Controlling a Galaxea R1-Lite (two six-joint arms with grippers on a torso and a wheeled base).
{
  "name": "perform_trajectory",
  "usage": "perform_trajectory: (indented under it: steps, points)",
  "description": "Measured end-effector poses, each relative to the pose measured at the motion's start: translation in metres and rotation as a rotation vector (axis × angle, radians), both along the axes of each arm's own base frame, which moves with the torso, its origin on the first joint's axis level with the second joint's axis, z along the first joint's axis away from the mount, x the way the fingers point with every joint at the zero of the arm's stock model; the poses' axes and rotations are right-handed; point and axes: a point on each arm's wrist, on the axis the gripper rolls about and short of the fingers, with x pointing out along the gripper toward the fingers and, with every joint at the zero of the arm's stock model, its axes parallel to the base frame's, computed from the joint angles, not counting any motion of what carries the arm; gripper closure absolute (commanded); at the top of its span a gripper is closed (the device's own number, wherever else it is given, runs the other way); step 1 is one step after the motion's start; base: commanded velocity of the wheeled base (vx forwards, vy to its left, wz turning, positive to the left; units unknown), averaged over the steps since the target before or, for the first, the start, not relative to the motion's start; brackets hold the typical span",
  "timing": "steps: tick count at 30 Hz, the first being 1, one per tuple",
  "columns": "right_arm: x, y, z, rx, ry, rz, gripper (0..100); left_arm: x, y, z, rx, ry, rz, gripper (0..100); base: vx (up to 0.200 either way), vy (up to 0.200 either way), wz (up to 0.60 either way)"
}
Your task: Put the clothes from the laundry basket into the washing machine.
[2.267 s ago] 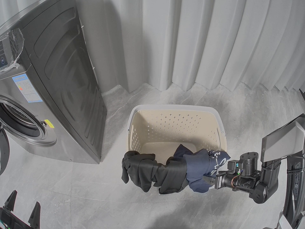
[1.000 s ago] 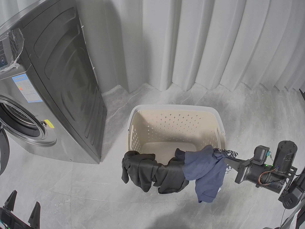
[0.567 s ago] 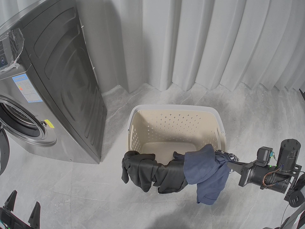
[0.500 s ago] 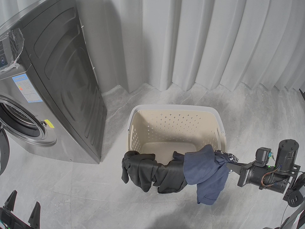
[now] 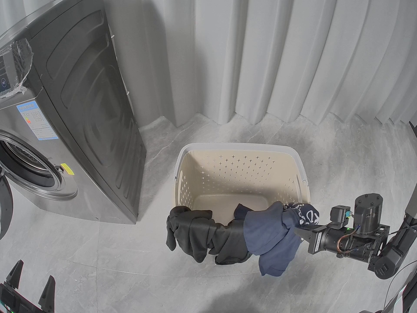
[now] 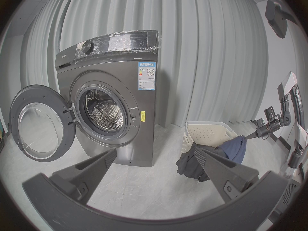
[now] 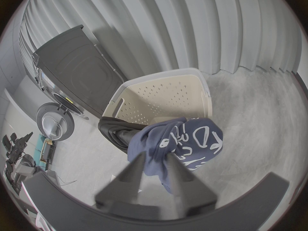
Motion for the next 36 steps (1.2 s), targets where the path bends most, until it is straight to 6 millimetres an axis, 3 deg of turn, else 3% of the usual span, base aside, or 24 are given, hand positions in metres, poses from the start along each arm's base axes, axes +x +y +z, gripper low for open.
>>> perform_trajectory:
  steps: [15, 27, 28, 36]
  points:
    - [0.014, -0.01, -0.026, -0.101, 0.07, -0.093, 0, 0.0, 0.0, 0.0, 0.0, 0.0, 0.0, 0, 0.0, 0.0, 0.0]
    - [0.04, -0.001, -0.045, -0.101, 0.09, -0.104, 0, 0.0, 0.0, 0.0, -0.003, 0.0, 0.0, 0, 0.0, 0.0, 0.0]
    - [0.042, 0.0, -0.047, -0.101, 0.091, -0.105, 100, 0.0, 0.0, 0.0, -0.003, 0.0, 0.0, 0, 0.0, 0.0, 0.0]
    - [0.052, 0.004, -0.054, -0.091, 0.099, -0.114, 100, 0.0, 0.0, 0.0, -0.005, 0.0, -0.001, 0, 0.0, 0.0, 0.0]
